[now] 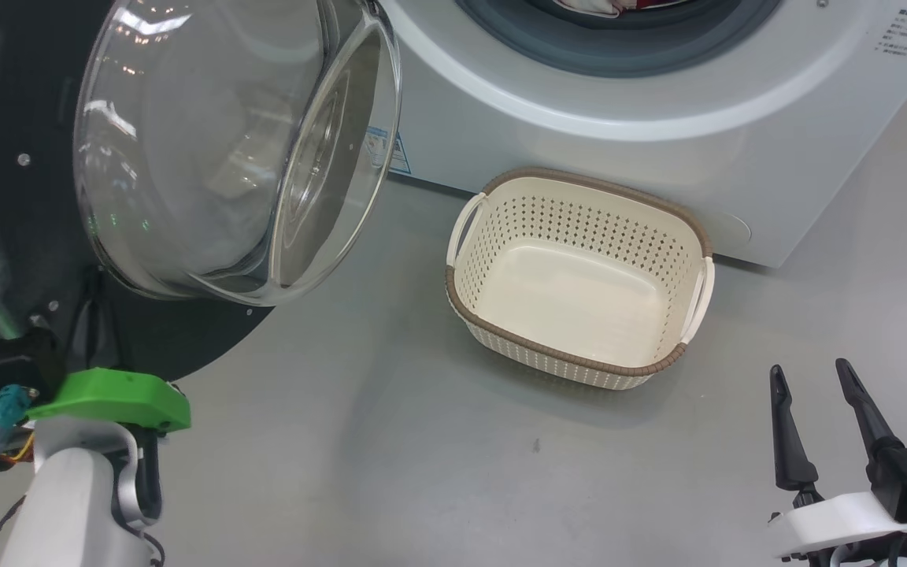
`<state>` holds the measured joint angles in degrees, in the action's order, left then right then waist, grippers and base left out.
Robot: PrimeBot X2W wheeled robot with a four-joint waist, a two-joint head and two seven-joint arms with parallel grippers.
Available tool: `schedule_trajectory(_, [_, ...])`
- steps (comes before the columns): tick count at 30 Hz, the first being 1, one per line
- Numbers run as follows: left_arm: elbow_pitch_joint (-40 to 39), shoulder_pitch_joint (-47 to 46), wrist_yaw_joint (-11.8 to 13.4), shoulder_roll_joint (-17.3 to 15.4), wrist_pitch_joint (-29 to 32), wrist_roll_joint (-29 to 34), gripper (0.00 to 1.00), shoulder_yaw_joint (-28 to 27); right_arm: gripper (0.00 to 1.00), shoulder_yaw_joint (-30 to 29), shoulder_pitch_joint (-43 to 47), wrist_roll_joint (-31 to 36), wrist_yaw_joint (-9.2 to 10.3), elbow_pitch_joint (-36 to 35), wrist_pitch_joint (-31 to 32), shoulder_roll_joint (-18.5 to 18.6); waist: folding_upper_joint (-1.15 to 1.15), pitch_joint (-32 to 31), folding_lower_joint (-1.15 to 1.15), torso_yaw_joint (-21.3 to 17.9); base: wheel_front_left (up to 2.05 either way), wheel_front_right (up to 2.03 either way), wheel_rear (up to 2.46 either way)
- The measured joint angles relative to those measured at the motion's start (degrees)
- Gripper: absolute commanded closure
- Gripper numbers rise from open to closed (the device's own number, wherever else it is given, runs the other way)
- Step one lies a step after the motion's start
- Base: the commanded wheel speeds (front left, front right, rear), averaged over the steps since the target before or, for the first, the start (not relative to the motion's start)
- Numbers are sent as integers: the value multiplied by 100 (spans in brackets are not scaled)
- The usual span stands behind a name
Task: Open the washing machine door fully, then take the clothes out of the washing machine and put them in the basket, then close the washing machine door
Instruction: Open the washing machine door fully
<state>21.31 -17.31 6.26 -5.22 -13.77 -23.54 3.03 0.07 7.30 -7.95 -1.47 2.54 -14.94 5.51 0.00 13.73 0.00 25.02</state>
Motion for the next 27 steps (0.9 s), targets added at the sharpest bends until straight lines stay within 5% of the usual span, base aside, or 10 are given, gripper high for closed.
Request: schedule_trajectory(27, [1174, -1088, 10, -577, -52, 1, 100, -877, 0, -16, -216, 2, -99, 81, 0, 9, 0, 176, 0, -171, 0, 0, 0])
